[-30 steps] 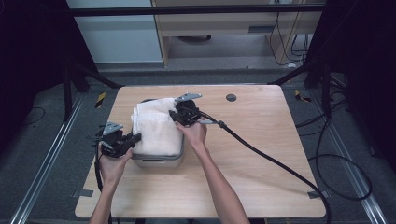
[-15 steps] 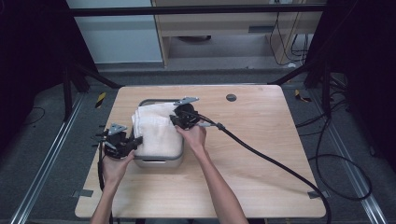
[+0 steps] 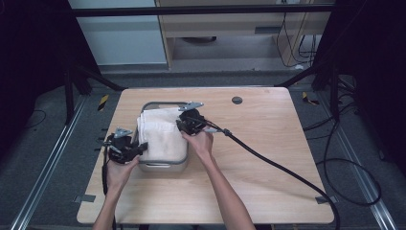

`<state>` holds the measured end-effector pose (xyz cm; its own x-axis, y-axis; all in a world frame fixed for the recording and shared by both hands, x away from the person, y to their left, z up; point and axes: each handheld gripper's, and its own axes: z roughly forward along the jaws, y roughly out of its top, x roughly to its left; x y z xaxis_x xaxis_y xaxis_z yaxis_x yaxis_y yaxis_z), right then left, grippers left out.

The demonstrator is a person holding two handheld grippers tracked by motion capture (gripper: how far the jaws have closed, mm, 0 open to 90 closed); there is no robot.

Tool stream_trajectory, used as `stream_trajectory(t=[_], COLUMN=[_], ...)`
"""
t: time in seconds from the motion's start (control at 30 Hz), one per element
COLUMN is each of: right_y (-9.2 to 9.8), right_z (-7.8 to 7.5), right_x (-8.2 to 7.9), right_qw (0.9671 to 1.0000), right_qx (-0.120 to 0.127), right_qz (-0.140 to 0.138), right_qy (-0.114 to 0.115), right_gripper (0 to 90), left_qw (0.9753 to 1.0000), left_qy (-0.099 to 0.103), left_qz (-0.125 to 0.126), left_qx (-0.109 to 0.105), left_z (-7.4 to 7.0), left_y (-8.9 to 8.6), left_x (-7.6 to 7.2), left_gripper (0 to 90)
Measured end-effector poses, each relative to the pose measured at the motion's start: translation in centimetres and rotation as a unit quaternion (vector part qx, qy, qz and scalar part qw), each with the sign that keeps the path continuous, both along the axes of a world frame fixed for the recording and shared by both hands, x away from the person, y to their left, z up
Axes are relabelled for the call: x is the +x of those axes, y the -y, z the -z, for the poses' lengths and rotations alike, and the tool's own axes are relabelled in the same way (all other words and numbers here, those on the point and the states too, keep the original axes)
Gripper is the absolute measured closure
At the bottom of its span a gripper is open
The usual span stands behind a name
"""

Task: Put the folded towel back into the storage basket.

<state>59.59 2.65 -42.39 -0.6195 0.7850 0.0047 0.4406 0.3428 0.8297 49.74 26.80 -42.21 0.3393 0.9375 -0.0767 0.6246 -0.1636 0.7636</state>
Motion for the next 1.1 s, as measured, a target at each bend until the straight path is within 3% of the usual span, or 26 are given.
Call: stream_trajectory(t=[0.1, 0.13, 0.17, 0.4, 0.43, 0.53, 0.57, 0.7, 0.77, 0.8, 0.83, 0.93, 0.97, 1.1], right_y=[0.4, 0.4, 0.7, 1.7, 2.3, 3.0, 3.9, 5.3, 7.1, 7.1, 8.3, 9.7, 11.0, 13.7], right_z=[-0.5, -0.5, -1.0, -2.6, -3.1, -3.6, -4.1, -4.7, -5.0, -5.0, -5.1, -5.1, -5.0, -4.5], right_x=[-0.2, -0.2, -0.4, -1.2, -1.6, -2.0, -2.3, -3.0, -3.8, -3.8, -4.3, -4.8, -5.3, -6.2], right_qw=[0.9999, 0.9999, 0.9997, 0.9988, 0.9984, 0.9979, 0.9974, 0.9969, 0.996, 0.996, 0.9957, 0.9956, 0.9953, 0.9949], right_qx=[0.012, 0.012, 0.016, 0.03, 0.036, 0.042, 0.047, 0.057, 0.064, 0.064, 0.069, 0.069, 0.07, 0.072], right_qz=[0.001, 0.001, 0.001, 0.003, 0.003, 0.003, 0.003, 0.002, 0.002, 0.002, 0.005, 0.009, 0.01, 0.015], right_qy=[0.012, 0.012, 0.021, 0.04, 0.045, 0.049, 0.055, 0.054, 0.063, 0.063, 0.061, 0.063, 0.066, 0.069], right_gripper=[65.2, 65.2, 64.9, 61.5, 59.5, 57.5, 55.1, 51.5, 44.7, 44.7, 38.6, 33.8, 28.4, 25.6], left_qw=[0.9995, 0.9995, 0.9989, 0.9967, 0.9954, 0.9947, 0.9937, 0.9934, 0.993, 0.993, 0.9928, 0.9929, 0.9929, 0.9925], left_qy=[0.027, 0.027, 0.044, 0.077, 0.093, 0.099, 0.11, 0.112, 0.116, 0.116, 0.118, 0.117, 0.116, 0.117], left_qz=[-0.004, -0.004, -0.006, 0.0, 0.003, 0.002, 0.003, 0.007, 0.011, 0.011, 0.014, 0.017, 0.018, 0.026], left_qx=[-0.012, -0.012, -0.017, -0.025, -0.025, -0.025, -0.025, -0.024, -0.02, -0.02, -0.015, -0.014, -0.015, -0.023], left_z=[-0.8, -0.8, -1.4, -2.7, -3.1, -3.5, -3.7, -3.8, -3.7, -3.7, -3.6, -3.4, -3.1, -2.7], left_y=[-0.3, -0.3, -0.4, -0.5, -0.4, -0.4, -0.3, -0.2, -0.2, -0.2, -0.3, -0.4, -0.6, -0.7], left_x=[-0.4, -0.4, -0.8, -1.7, -2.0, -2.4, -2.7, -3.2, -3.6, -3.6, -3.9, -4.1, -4.3, -4.6], left_gripper=[61.4, 61.1, 60.5, 55.8, 54.9, 51.4, 50.3, 44.9, 42.5, 41.7, 41.0, 38.9, 38.5, 36.5])
